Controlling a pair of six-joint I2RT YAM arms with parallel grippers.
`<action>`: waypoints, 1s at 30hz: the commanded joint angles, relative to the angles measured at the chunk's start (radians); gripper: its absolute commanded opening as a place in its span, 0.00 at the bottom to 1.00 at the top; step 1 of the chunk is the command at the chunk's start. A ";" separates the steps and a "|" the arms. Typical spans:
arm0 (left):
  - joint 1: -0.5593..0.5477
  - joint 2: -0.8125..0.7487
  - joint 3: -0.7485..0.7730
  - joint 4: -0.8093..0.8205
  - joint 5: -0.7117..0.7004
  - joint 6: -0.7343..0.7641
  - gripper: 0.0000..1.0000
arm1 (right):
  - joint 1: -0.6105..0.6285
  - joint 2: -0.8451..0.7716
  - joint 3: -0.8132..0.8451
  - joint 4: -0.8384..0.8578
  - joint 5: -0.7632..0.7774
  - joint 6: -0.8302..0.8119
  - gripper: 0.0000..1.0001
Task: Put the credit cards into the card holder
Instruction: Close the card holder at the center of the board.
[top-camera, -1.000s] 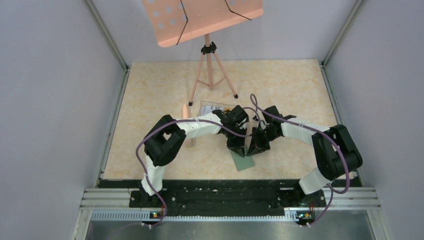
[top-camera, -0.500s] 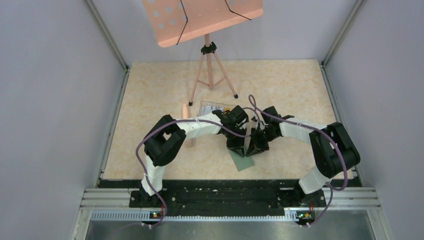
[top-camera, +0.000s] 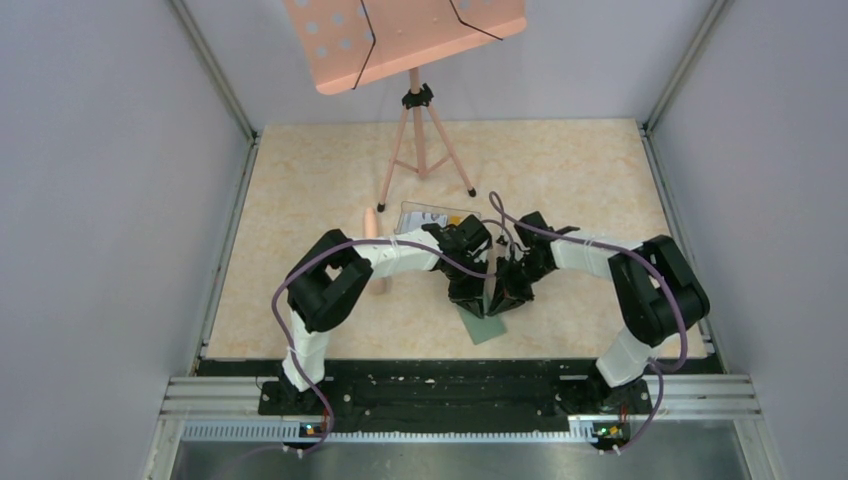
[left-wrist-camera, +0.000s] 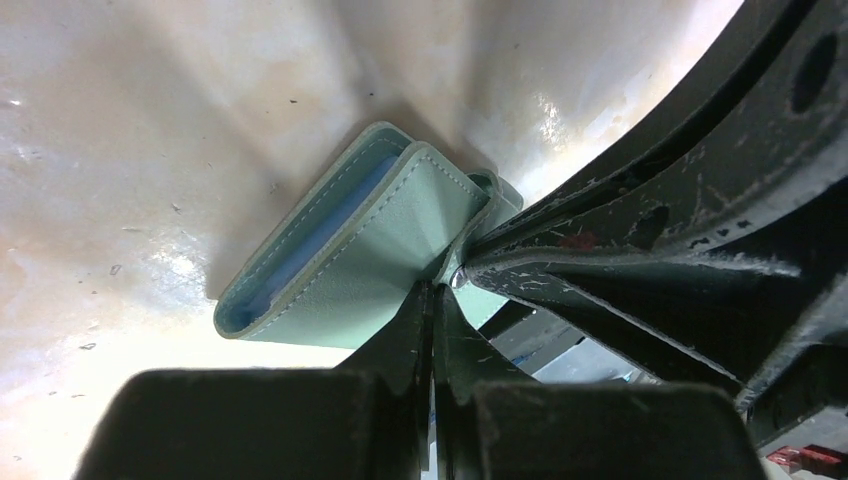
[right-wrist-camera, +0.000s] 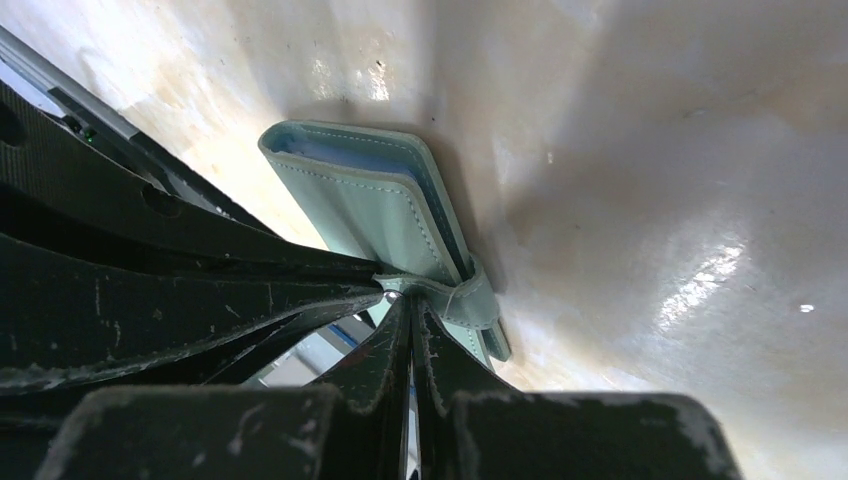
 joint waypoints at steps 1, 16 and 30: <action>-0.008 0.045 -0.051 0.023 -0.060 0.007 0.00 | 0.070 0.072 0.024 -0.001 0.098 -0.030 0.00; -0.008 0.111 -0.027 -0.060 -0.140 0.004 0.00 | 0.157 0.157 0.107 -0.160 0.396 -0.051 0.00; -0.009 -0.009 -0.050 -0.008 -0.166 0.068 0.00 | 0.124 -0.058 0.196 -0.118 0.351 -0.019 0.00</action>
